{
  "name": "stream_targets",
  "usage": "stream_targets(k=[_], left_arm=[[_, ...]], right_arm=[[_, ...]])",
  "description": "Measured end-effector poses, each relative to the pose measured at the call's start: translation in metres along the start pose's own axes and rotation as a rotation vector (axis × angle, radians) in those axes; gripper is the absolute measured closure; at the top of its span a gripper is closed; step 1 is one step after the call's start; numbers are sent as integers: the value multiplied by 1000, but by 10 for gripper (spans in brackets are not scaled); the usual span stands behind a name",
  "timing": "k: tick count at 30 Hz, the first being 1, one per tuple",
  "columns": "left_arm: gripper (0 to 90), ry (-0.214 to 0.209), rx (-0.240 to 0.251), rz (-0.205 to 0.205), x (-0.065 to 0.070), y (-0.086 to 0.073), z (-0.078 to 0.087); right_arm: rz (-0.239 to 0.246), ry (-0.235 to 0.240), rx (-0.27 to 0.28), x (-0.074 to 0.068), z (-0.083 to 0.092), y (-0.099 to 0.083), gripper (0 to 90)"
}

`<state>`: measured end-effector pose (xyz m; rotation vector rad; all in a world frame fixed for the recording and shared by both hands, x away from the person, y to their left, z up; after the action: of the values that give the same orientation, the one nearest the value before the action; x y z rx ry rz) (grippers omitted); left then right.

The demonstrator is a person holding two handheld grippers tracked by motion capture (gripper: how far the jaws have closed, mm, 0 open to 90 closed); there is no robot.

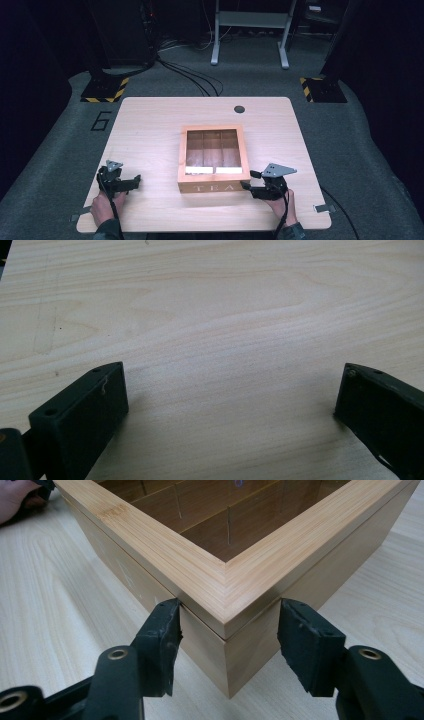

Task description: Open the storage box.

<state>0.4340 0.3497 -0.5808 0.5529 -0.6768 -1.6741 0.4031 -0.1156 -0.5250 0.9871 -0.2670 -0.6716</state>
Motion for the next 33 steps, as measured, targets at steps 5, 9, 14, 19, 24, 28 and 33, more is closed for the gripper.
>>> stream_targets(k=[5,9,14,19,24,28,33], left_arm=[[3,0,1,0,0,0,0],[3,0,1,0,0,0,0],[3,0,1,0,0,0,0],[3,0,1,0,0,0,0],[3,0,0,0,0,0,0],[3,0,1,0,0,0,0],[2,0,0,0,0,0,0]], right_arm=[[-17,9,10,1,2,0,450],[-14,10,24,1,3,1,481],[4,1,32,0,5,4,504],[12,6,43,0,7,8,530],[28,0,48,-1,8,12,542],[38,-8,50,0,8,15,551],[51,-18,54,0,9,18,559]])
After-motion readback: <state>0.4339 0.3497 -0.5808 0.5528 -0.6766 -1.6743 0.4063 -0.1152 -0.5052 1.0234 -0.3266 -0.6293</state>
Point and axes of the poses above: each handheld gripper's, and its own axes: z roughly backward along the jaws, y roughly out of its top, x roughly to its right, the point moved 7 cm from there along -z, roughly forward along the jaws, and after that the axes turned 2 degrees about -x, right-handed, at the moved point
